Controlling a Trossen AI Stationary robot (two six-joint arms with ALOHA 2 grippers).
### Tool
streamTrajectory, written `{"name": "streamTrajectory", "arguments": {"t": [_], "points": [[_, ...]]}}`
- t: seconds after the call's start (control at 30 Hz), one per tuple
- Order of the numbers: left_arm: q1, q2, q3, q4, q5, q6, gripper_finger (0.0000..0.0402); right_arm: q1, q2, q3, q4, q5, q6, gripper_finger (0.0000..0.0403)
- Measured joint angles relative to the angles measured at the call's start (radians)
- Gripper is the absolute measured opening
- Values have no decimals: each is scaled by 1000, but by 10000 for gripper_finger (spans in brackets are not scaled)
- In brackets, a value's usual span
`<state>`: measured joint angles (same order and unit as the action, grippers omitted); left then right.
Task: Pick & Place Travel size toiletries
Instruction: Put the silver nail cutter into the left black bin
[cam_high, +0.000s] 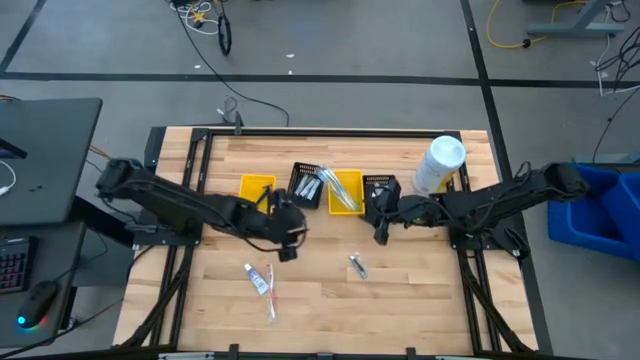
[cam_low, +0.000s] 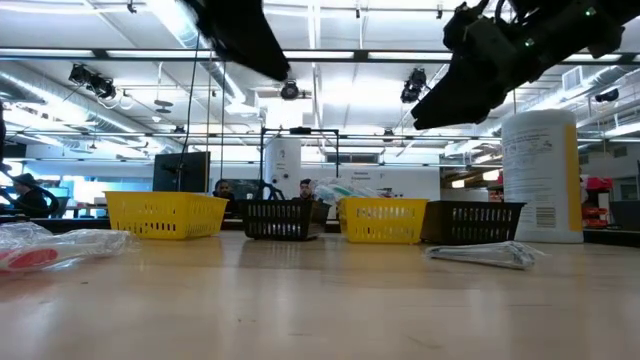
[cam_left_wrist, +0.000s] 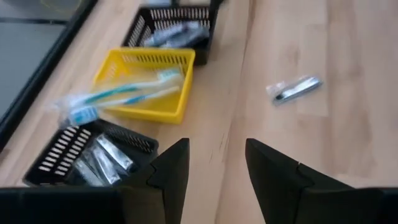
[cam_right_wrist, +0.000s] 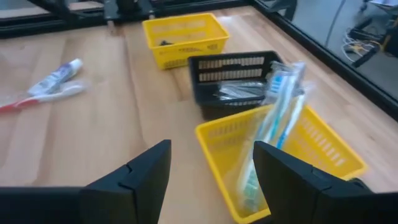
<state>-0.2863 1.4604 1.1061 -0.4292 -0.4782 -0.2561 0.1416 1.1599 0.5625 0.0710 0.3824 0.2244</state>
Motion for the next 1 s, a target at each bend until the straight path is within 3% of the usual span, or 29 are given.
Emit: {"name": "streamTrajectory", "arguments": {"t": [0.27,0.43,0.67,1.0], "points": [[-4,-129,-22,-141,137,6,167,87,16,0,10,-37,51,227],[-10,-136,-128,-50,250,23,167,145,81,-6,25,-151,161,220],[-34,-133,-264,107,318,7,167,216,203,-6,73,-159,172,237],[-65,-134,-373,200,383,22,167,229,307,-6,143,-188,243,242]]}}
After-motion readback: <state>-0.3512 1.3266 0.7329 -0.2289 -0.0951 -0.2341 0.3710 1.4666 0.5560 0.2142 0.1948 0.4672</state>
